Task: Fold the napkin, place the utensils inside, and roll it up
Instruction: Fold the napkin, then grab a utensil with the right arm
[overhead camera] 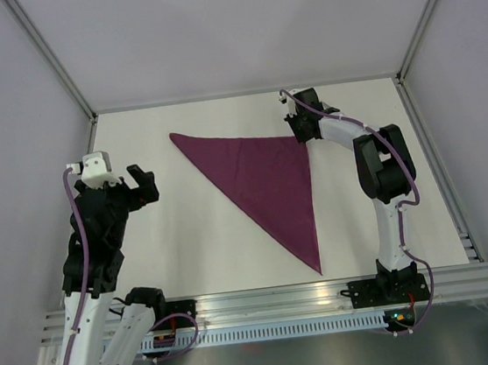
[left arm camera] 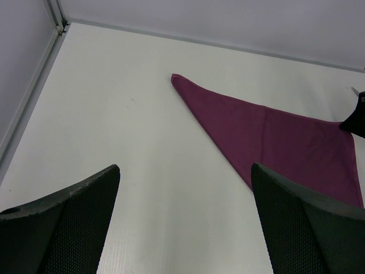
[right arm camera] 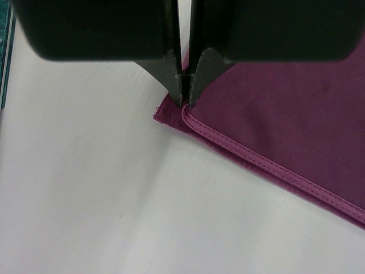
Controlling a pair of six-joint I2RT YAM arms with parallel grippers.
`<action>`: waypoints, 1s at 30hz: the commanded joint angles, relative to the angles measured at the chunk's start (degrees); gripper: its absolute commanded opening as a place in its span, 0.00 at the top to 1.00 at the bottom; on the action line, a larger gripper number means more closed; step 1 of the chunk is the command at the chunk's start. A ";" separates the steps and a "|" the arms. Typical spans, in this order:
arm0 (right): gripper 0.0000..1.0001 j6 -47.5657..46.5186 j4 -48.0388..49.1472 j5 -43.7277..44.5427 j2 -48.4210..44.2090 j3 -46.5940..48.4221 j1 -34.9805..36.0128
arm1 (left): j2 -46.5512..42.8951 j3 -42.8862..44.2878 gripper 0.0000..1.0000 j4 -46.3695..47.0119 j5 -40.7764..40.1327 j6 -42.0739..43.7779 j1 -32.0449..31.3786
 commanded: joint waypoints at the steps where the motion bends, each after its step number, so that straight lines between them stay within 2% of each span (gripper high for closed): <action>1: 0.87 -0.74 0.89 2.29 0.01 2.47 -0.43 | -0.16 -0.33 0.00 1.80 1.60 2.23 0.26; 2: 0.76 -0.74 0.98 2.64 -0.08 2.56 -0.17 | -0.16 -0.33 0.00 1.71 1.78 2.32 0.26; 5: 0.57 -1.18 0.98 3.08 -0.70 2.82 -0.34 | -0.24 -0.33 0.00 1.71 1.86 2.41 0.18; 7: 0.49 -1.35 1.07 3.17 -1.66 2.91 -0.43 | -0.50 -0.33 0.00 1.71 1.95 2.41 0.26; 10: 0.47 -1.53 0.10 3.08 -3.42 4.40 -1.04 | -0.59 -0.33 0.00 1.71 2.04 2.58 0.26; 13: 0.46 -1.35 -1.92 -1.38 -5.00 5.98 -4.55 | -0.95 -0.33 0.00 1.71 2.04 2.67 0.26; 15: 0.46 -2.84 -3.84 -2.63 -5.44 6.60 -8.85 | -1.38 -0.33 0.00 1.79 2.30 2.76 0.26; 20: 0.46 -8.11 -7.45 -12.54 -4.22 7.31 -20.00 | -1.48 -0.16 0.00 1.71 3.09 3.28 0.26; 24: 0.44 -12.59 -7.81 -13.44 -2.90 6.69 -23.19 | -1.65 -0.07 0.00 1.79 4.15 3.37 0.26; 30: 0.38 -13.13 -8.34 -16.86 -1.31 8.01 -23.81 | -2.35 -0.33 0.00 1.62 3.89 3.37 0.18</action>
